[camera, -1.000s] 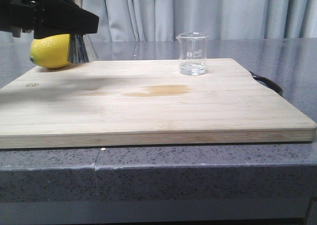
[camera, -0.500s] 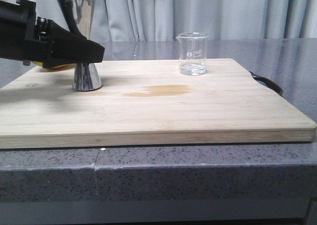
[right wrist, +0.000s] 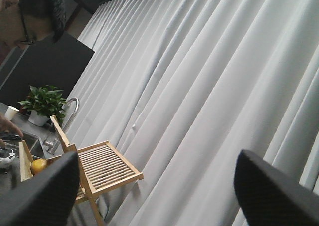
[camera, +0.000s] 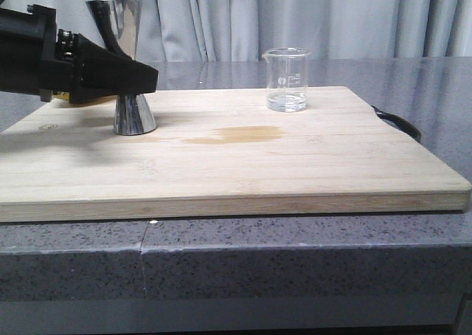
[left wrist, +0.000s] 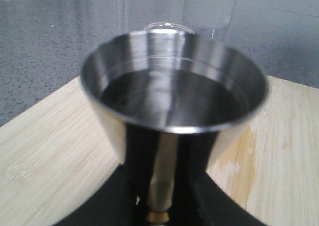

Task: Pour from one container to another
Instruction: 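Lower the filled jigger onto the board near the lemon with the left gripper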

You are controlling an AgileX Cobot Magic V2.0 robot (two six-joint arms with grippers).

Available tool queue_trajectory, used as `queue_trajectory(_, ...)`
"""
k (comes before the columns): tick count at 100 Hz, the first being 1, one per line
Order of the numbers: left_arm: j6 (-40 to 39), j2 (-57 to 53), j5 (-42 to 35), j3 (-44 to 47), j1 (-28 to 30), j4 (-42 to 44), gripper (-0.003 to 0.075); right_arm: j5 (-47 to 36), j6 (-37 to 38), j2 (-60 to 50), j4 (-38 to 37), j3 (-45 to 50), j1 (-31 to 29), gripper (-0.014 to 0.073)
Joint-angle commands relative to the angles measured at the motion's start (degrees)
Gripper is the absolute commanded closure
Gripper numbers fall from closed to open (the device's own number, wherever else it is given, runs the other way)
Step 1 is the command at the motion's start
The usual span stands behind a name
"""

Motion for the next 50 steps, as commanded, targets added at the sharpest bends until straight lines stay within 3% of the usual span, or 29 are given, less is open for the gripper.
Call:
queue_trajectory(1,-0.12,-1.41,2.28,-1.06,0.05,-2.54,0.0739,-0.60,0.09,-1.63,2.85,-1.86,-0.13,0.0021)
queue_trajectory(26,-0.12,-1.41,2.77,-1.06,0.05,-2.54,0.0706,-0.39,0.09,-1.63,2.85,-1.86,-0.13,0.0021)
queue_trajectory(50,-0.12,-1.41,4.03,-1.06,0.05,-2.54,0.0412,-0.39,0.09,-1.63,2.85,-1.86,-0.13,0.0021)
